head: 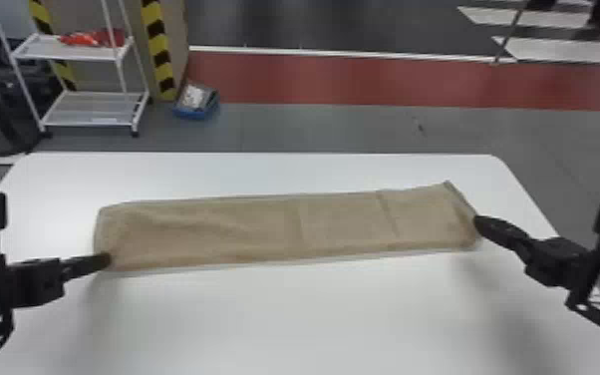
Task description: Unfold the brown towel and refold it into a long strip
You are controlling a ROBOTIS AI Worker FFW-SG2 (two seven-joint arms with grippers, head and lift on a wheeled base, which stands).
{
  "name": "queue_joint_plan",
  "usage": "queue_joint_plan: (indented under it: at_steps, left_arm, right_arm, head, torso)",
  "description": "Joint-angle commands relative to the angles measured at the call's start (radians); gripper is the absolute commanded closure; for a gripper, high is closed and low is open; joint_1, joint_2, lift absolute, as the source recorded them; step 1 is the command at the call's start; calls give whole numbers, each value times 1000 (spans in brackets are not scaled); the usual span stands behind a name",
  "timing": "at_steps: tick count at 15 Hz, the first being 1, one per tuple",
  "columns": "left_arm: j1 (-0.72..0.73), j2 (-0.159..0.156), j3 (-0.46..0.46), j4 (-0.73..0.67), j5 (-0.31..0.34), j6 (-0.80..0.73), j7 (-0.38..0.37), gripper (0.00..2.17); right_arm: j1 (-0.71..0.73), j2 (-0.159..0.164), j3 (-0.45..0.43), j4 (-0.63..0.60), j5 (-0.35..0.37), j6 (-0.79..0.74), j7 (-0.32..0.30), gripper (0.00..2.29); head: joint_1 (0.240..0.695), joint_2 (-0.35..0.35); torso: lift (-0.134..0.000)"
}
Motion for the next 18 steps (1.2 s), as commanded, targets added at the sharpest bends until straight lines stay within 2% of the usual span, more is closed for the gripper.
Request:
queue_joint_plan:
  at_steps: [1, 3, 6, 7, 8, 9, 10, 12, 14, 16, 18]
  left_arm:
    - [25, -1, 41, -71, 5, 41, -1, 1838]
    - [45, -1, 63, -110, 2, 66, -6, 1838]
    - [54, -4, 61, -118, -9, 66, -7, 1835]
    - [54, -3, 56, -117, -9, 66, -7, 1835]
    - [54, -3, 55, -117, -9, 66, -7, 1828]
    - [53, -3, 55, -117, -9, 63, -6, 1825]
    - [53, -1, 55, -115, -9, 57, -6, 1825]
    - [53, 0, 46, -112, -10, 47, -7, 1825]
    - [56, -3, 40, -113, -26, 44, -7, 1825]
    - [63, -3, 38, -113, -29, 44, -7, 1825]
    - [69, -1, 38, -115, -30, 44, -9, 1825]
  right_arm:
    - [74, 4, -53, -78, -43, 3, 2, 1588]
    - [133, 6, -81, -130, -53, 16, 10, 1588]
    - [229, 44, -138, -232, -55, 10, 21, 1588]
    - [233, 47, -150, -235, -57, 3, 22, 1585]
    - [226, 46, -150, -226, -57, -6, 19, 1457]
    - [206, 41, -147, -206, -55, -9, 22, 819]
    - [175, 38, -135, -167, -55, -9, 27, 515]
    - [94, 35, -85, -57, -34, -40, 21, 451]
    - [12, 33, -16, 55, 23, -104, -8, 454]
    - [-29, 35, 31, 116, 48, -171, -36, 454]
    - [-48, 35, 56, 138, 52, -168, -36, 461]
  head:
    - [695, -83]
    - [695, -86]
    - [695, -89]
    - [695, -90]
    - [695, -91]
    - [695, -99]
    - [695, -102]
    - [695, -103]
    - [695, -98]
    - [695, -82]
    - [695, -68]
  torso:
    - [-123]
    - [-123]
    - [-123]
    - [-123]
    - [-123]
    - [-123]
    - [-123]
    - [-123]
    - [-123]
    - [-123]
    - [-123]
